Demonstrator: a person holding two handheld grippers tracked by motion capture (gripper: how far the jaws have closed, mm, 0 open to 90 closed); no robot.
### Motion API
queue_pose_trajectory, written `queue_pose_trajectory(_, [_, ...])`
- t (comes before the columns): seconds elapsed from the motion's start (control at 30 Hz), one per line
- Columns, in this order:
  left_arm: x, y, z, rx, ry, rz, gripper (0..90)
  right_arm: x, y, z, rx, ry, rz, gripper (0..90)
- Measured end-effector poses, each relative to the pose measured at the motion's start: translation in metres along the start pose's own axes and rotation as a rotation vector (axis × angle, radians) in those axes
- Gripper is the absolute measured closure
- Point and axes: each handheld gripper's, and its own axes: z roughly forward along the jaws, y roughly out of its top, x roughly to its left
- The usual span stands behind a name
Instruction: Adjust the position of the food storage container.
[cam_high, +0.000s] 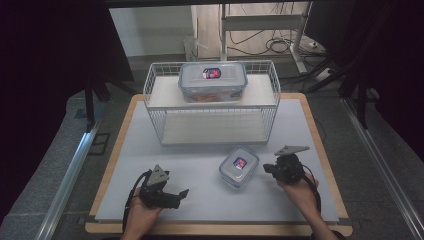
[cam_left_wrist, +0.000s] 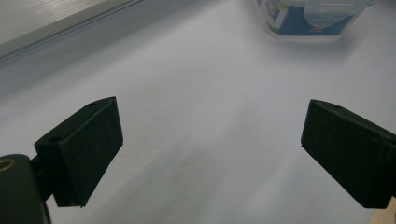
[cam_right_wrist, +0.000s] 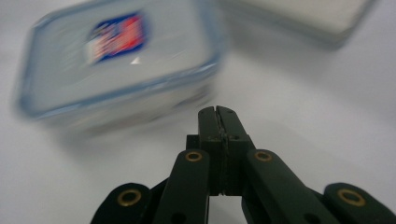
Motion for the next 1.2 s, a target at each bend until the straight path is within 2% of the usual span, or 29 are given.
queue_pose_trajectory(0.03, [0.000, 0.000, 0.001, 0.001, 0.000, 0.001, 5.2, -0.006, 0.004, 0.003, -0.011, -0.012, -0.002, 89.8])
queue_pose_trajectory(0.07, [-0.001, 0.000, 0.001, 0.002, -0.001, 0.000, 5.3, -0.013, 0.012, 0.014, -0.029, 0.015, 0.017, 89.8])
queue_pose_trajectory(0.13, [0.000, 0.000, 0.001, 0.003, 0.001, -0.001, 5.3, -0.014, 0.015, 0.020, -0.027, 0.024, 0.009, 89.8])
queue_pose_trajectory(0.27, [0.001, -0.001, 0.000, 0.001, 0.003, -0.007, 5.3, -0.010, 0.024, 0.039, 0.007, 0.009, -0.036, 89.8])
queue_pose_trajectory(0.3, [0.001, -0.001, -0.001, 0.000, 0.003, -0.008, 5.3, -0.010, 0.024, 0.039, 0.010, 0.031, -0.041, 89.9])
queue_pose_trajectory(0.43, [0.002, -0.002, 0.000, 0.001, -0.001, -0.014, 5.3, -0.006, 0.022, 0.035, 0.011, 0.060, -0.053, 89.9])
queue_pose_trajectory(0.47, [0.002, -0.001, 0.000, 0.001, -0.002, -0.013, 5.3, -0.001, 0.022, 0.033, 0.013, 0.087, -0.071, 89.9])
queue_pose_trajectory(0.5, [0.001, -0.001, 0.000, 0.002, -0.002, -0.009, 5.3, -0.001, 0.022, 0.033, 0.013, 0.087, -0.071, 89.9])
queue_pose_trajectory(0.6, [0.000, -0.001, -0.001, 0.002, 0.000, -0.002, 5.3, 0.011, 0.019, 0.032, 0.037, 0.114, -0.085, 89.9])
queue_pose_trajectory(0.67, [0.000, -0.001, -0.001, 0.003, 0.000, -0.003, 5.3, 0.018, 0.016, 0.031, 0.053, 0.115, -0.096, 89.9])
queue_pose_trajectory(0.8, [0.001, -0.001, -0.001, 0.008, 0.002, -0.004, 5.4, 0.031, 0.008, 0.025, 0.072, 0.161, -0.098, 89.9])
queue_pose_trajectory(0.9, [0.001, -0.001, -0.001, 0.009, 0.002, -0.005, 5.4, 0.036, 0.004, 0.022, 0.078, 0.182, -0.102, 89.9])
queue_pose_trajectory(1.2, [0.001, -0.001, -0.002, 0.012, 0.007, -0.005, 5.4, 0.062, -0.008, 0.014, 0.098, 0.234, -0.123, 89.9])
